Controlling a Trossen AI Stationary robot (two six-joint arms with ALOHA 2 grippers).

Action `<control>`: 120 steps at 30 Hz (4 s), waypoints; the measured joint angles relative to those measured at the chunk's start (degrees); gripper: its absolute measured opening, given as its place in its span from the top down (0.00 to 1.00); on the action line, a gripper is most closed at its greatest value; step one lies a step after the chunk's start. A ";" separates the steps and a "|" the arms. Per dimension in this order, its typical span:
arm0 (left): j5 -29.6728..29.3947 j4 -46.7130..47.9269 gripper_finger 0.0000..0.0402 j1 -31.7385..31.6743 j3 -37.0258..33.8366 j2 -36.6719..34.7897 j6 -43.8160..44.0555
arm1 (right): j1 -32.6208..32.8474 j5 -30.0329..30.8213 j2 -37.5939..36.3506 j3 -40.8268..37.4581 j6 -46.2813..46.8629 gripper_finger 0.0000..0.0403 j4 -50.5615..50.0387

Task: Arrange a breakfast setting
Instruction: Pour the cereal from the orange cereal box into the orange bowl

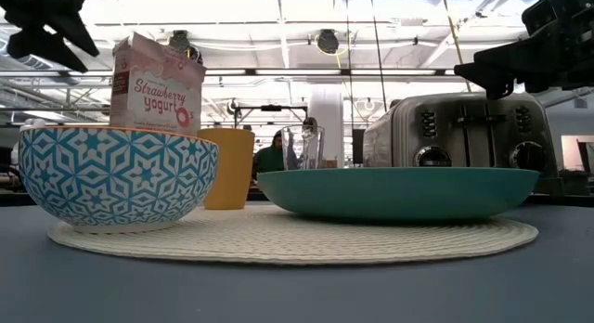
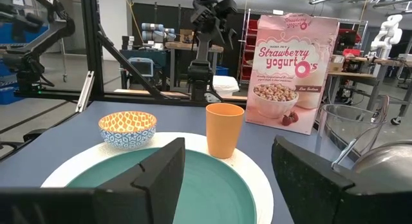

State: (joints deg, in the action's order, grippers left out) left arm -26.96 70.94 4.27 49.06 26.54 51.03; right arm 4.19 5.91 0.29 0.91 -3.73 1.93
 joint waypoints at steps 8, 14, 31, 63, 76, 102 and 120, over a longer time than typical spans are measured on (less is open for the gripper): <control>-6.66 0.51 0.40 0.00 0.02 3.24 -0.12 | 0.00 0.00 -0.01 0.02 0.00 0.45 0.00; -6.81 0.48 0.40 0.00 0.02 4.59 -1.82 | -0.02 0.00 0.00 -0.01 0.02 0.45 0.00; -6.52 1.80 0.20 0.00 0.02 4.64 0.54 | -0.02 0.00 -0.02 0.02 -0.15 0.45 0.01; -19.71 2.48 0.01 0.00 -0.54 10.68 8.80 | -0.02 0.00 -0.02 0.00 -0.16 0.45 0.01; -20.36 -4.75 0.01 0.00 -9.64 10.59 10.58 | -0.02 0.00 -0.02 -0.01 -0.15 0.45 0.01; -26.55 -27.58 0.01 0.00 -29.91 10.59 10.82 | -0.02 0.02 -0.02 -0.01 -0.17 0.45 0.01; -30.18 -31.13 0.01 -4.40 -29.91 10.59 8.67 | -0.02 0.02 -0.02 0.02 -0.19 0.45 0.01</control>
State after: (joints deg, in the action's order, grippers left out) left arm -57.14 39.81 -0.12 19.16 37.12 59.70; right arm 4.16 5.93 0.27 0.93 -3.91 1.93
